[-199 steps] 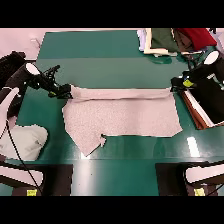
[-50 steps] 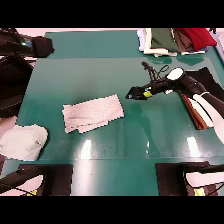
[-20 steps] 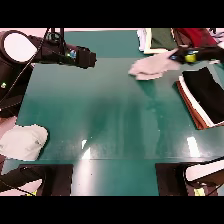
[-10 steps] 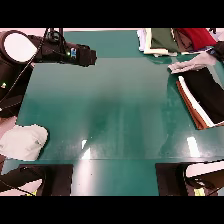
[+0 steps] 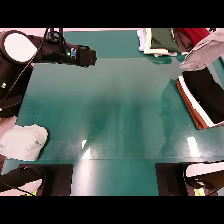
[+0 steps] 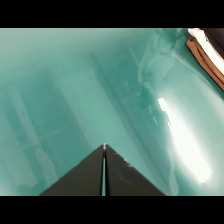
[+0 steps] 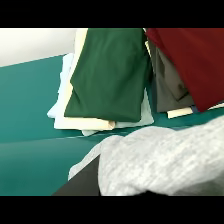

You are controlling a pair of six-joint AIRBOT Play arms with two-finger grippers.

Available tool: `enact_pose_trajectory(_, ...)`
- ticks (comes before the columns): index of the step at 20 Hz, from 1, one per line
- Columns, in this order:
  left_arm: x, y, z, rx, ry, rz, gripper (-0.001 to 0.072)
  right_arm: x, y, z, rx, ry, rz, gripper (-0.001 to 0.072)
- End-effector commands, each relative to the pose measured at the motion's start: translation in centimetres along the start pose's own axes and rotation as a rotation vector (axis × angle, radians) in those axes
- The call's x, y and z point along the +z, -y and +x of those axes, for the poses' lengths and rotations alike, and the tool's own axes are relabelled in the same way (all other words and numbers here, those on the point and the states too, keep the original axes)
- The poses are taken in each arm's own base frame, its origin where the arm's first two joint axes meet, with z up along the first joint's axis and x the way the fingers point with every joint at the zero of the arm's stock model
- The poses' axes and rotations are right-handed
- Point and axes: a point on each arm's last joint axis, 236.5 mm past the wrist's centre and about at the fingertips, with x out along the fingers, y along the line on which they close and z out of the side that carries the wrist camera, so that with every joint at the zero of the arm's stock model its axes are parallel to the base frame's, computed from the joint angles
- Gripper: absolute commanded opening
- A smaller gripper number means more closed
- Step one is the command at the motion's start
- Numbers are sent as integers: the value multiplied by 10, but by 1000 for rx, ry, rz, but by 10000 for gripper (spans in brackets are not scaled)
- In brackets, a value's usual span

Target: Fold the shirts.

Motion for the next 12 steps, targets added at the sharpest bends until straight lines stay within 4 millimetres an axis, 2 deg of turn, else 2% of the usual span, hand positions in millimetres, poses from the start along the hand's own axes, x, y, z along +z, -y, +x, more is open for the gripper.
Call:
enact_pose_trajectory(1,-4,0,0,1,-17,1,22,-8,7,-19,-16,-29,-56,14)
enact_pose_trajectory(4,-6,0,0,1,-28,1,22,-42,37,-43,-96,-120,-74,14)
enact_pose_trajectory(8,-6,0,0,1,-28,1,22,-118,83,-87,-251,-324,-44,14)
enact_pose_trajectory(12,-6,0,0,1,-28,12,22,-199,109,-134,-371,-479,28,16)
